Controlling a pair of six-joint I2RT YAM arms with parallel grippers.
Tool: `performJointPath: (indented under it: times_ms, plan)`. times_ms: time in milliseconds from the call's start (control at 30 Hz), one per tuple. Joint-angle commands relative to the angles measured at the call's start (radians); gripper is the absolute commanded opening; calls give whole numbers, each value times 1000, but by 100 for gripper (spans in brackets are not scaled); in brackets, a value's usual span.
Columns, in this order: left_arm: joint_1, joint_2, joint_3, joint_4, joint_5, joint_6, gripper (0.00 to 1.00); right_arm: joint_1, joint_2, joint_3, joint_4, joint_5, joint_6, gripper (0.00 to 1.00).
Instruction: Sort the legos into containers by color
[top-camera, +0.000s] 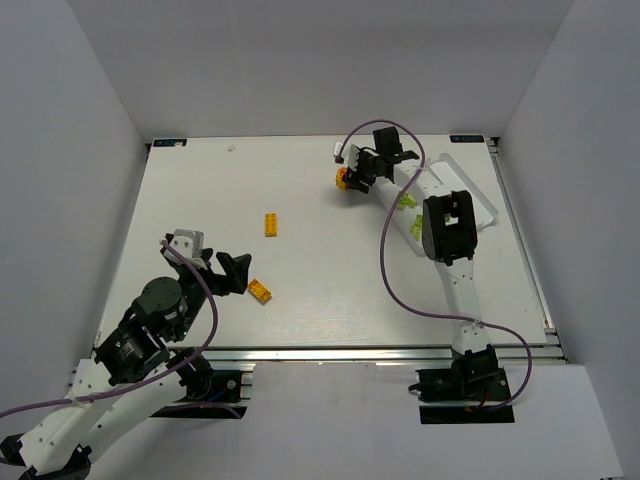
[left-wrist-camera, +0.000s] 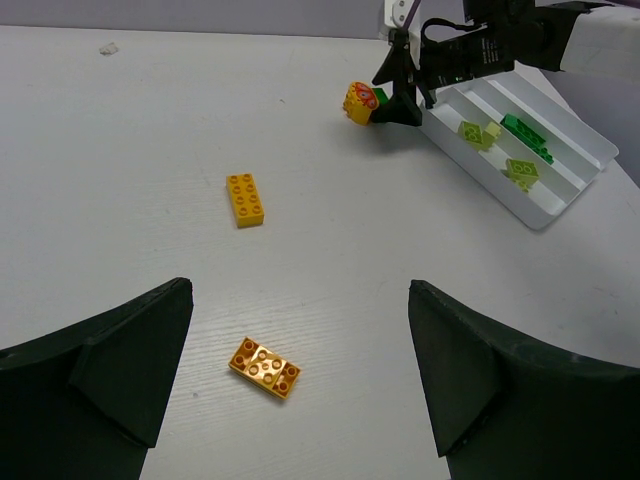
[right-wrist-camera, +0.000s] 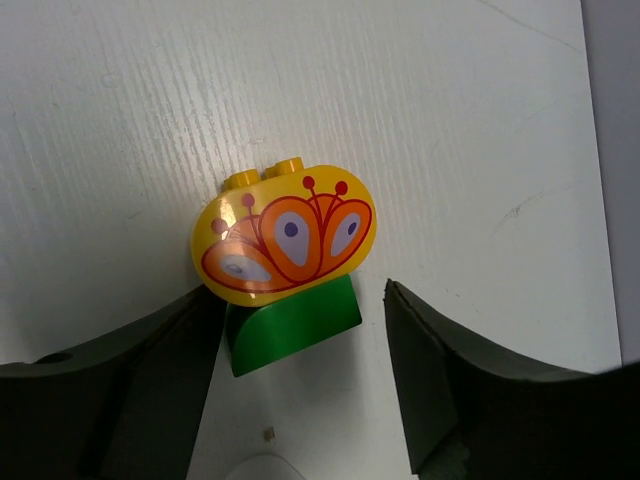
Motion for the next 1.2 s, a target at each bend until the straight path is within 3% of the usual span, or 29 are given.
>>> performJointPath:
  times_ms: [0,200,333,533,733,900,1067,1167]
  plan:
    - [3,9,-2,15,7,11,98,-11,11,25,-57,-29,-33,68]
    - [3,-1,-3,13,4,11,98,-9,-19,-2,-172,-89,-107,43]
    - [3,-1,-3,13,6,11,98,-8,-110,-117,-196,-132,-161,36]
    - [3,0,-10,29,53,20,98,0,-315,-421,-214,-210,-266,24]
    - [3,45,-28,87,237,52,98,24,-568,-786,-181,-247,-322,19]
    - [3,219,-19,133,375,18,98,60,-764,-1007,-43,-200,-259,14]
    - [-6,451,13,185,449,-161,95,78,-916,-1187,94,-129,-161,10]
    - [-6,575,6,246,565,-269,92,93,-1004,-1283,177,-88,-126,9]
